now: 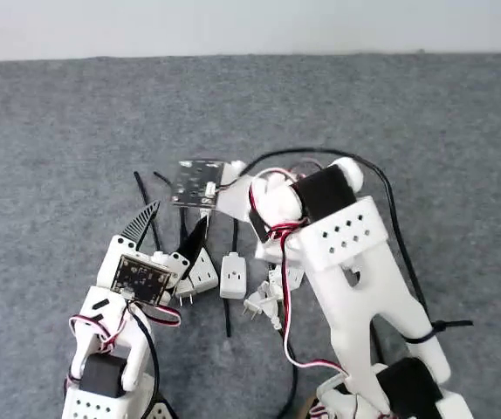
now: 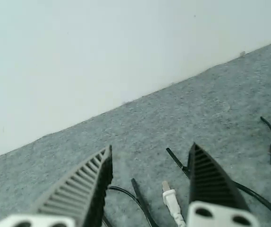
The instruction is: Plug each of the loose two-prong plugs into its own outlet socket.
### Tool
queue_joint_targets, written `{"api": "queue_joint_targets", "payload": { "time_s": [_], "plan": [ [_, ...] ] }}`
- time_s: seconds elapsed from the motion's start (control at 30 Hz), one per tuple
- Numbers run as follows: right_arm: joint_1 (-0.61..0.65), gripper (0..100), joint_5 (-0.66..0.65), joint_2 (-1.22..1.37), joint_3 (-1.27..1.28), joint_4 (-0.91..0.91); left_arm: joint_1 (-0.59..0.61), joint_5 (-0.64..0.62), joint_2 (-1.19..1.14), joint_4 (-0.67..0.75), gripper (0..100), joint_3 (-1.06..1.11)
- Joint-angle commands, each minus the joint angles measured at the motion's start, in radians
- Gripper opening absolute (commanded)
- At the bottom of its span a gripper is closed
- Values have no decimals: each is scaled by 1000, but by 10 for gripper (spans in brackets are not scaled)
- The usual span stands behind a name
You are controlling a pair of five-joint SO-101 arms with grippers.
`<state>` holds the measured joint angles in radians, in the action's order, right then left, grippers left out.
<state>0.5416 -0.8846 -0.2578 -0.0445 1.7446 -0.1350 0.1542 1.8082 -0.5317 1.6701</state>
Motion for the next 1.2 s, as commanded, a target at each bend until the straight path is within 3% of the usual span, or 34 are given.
{"api": "queue_joint_targets", "payload": {
  "time_s": [0.0,0.13,0.3,0.47,0.63,0.97,1.17],
  "plan": [
    [-13,15,147,-39,195,-150,2,-34,11,14,261,-18],
    [15,15,296,-42,367,-358,2,-97,11,8,261,-82],
    [-5,14,358,-47,462,-492,-17,-132,11,-23,261,-96],
    [-326,10,351,-61,348,-443,-17,-132,11,-74,261,-91],
    [-518,10,155,1,282,-357,-17,-123,11,-71,261,-64],
    [-542,24,137,220,296,-323,-17,-80,9,-26,261,-27],
    [-547,161,135,248,233,-332,-17,-80,9,-26,261,-22]
  ]
}}
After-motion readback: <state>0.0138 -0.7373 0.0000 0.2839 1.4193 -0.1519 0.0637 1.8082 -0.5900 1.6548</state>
